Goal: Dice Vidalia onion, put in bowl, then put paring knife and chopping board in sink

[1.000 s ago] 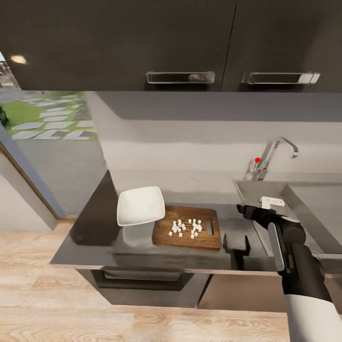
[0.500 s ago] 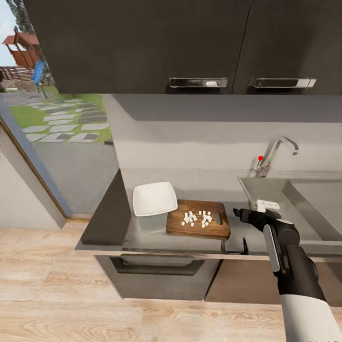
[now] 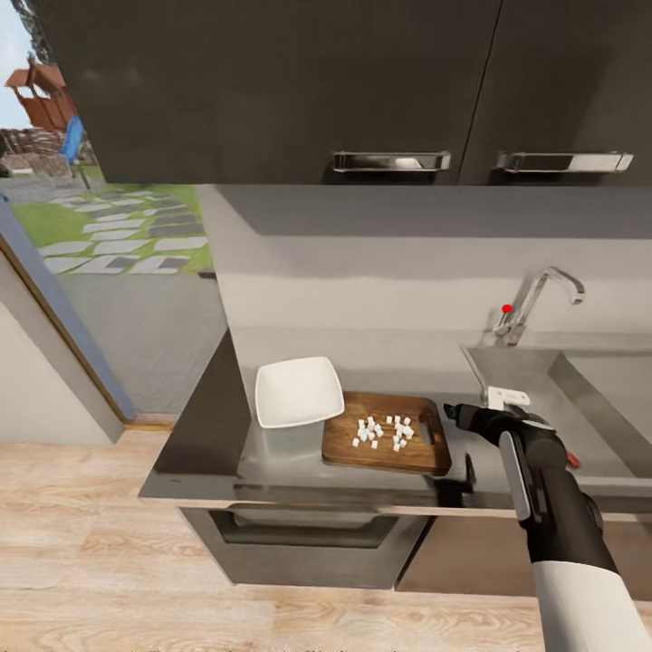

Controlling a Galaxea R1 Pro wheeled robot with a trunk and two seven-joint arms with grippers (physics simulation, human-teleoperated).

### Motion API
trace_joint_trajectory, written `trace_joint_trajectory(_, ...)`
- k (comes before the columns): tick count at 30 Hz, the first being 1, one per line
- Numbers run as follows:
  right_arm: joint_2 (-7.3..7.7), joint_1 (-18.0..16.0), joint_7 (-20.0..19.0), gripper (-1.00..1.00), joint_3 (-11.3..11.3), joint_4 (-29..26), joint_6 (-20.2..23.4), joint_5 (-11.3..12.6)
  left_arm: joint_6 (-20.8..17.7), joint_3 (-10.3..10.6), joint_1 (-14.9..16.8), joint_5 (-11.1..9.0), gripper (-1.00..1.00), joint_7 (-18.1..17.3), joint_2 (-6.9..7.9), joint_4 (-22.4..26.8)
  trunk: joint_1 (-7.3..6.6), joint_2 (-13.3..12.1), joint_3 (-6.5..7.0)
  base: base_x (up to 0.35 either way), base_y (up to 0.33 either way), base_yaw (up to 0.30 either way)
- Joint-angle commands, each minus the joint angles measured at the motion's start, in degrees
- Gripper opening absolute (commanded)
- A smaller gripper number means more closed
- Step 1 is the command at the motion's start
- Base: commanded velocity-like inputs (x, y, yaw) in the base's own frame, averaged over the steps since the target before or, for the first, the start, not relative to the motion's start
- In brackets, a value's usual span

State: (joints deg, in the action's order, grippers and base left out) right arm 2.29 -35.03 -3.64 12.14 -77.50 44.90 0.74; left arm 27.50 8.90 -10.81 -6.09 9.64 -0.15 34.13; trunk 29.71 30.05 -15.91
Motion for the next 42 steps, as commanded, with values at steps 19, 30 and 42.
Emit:
trace_joint_trajectory(19,0.07,0.0,-0.2,1.0,0.1,2.0,0.3,-2.5,0.1,0.4,0.0,-0.6,1.0,0.3,0.05,-0.2,0.02,0.1,-1.77,0.001,0.009,0.0)
trace_joint_trajectory(30,0.08,0.0,-0.2,1.0,0.1,2.4,0.3,-2.5,0.1,0.4,0.0,-0.6,1.0,0.3,0.06,-0.2,0.02,0.1,-2.77,0.0,0.057,0.0)
trace_joint_trajectory(42,0.06,0.0,-0.2,1.0,0.1,3.0,0.3,-2.6,0.1,0.4,0.0,-0.6,1.0,0.3,0.06,-0.2,0.02,0.1,-3.86,0.0,0.077,0.0)
